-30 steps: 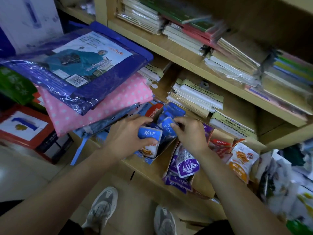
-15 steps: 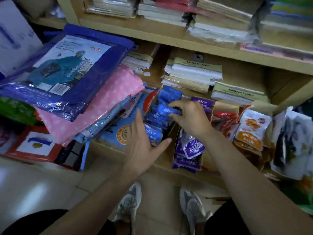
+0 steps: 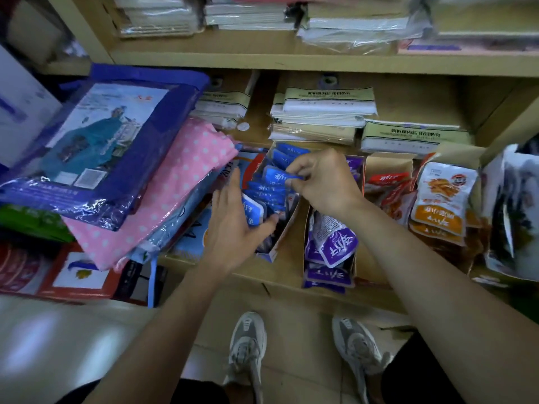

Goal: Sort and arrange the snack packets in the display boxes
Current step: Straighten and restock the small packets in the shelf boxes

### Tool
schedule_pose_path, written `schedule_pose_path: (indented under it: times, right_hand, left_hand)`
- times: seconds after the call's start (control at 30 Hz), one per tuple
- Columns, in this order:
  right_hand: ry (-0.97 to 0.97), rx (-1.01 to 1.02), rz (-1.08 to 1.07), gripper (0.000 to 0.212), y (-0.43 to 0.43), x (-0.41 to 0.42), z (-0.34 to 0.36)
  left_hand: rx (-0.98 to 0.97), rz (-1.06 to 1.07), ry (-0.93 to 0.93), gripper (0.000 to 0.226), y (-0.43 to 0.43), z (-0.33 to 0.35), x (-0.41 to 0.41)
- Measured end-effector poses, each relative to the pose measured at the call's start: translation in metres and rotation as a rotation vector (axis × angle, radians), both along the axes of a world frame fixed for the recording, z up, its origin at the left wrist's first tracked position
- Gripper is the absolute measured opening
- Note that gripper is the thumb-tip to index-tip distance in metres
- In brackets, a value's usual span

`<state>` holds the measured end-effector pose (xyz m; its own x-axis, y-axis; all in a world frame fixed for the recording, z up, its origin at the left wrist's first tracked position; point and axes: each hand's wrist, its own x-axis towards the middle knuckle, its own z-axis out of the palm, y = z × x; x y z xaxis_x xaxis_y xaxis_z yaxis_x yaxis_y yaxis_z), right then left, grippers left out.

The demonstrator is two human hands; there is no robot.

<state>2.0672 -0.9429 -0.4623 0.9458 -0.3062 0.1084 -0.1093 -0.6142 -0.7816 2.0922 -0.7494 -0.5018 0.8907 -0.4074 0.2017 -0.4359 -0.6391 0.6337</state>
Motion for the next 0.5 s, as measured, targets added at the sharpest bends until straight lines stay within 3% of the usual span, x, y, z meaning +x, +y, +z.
schedule_pose_path:
  times: [0.13,0.27,0.37,0.5]
  right_hand:
    - [0.042,0.112,-0.061,0.008,-0.002,0.002,0.008]
    - [-0.031,-0.092,-0.029,0.013,0.006,-0.001,-0.002]
    - [-0.079,-0.243,0.029,0.027,0.003,-0.009,-0.008]
    - [-0.066,-0.215,0.062,0.045,-0.003,-0.016,-0.006]
  left_hand:
    - [0.050,-0.144,0.093,0.110,0.007,0.017,0.023]
    - [0.060,-0.124,0.138,0.113,0.003,0.007,0.028]
    - [-0.149,-0.105,0.090,0.102,-0.002,-0.010,0.013]
    - [-0.376,-0.061,0.087,0.081,-0.002,-0.009,0.016]
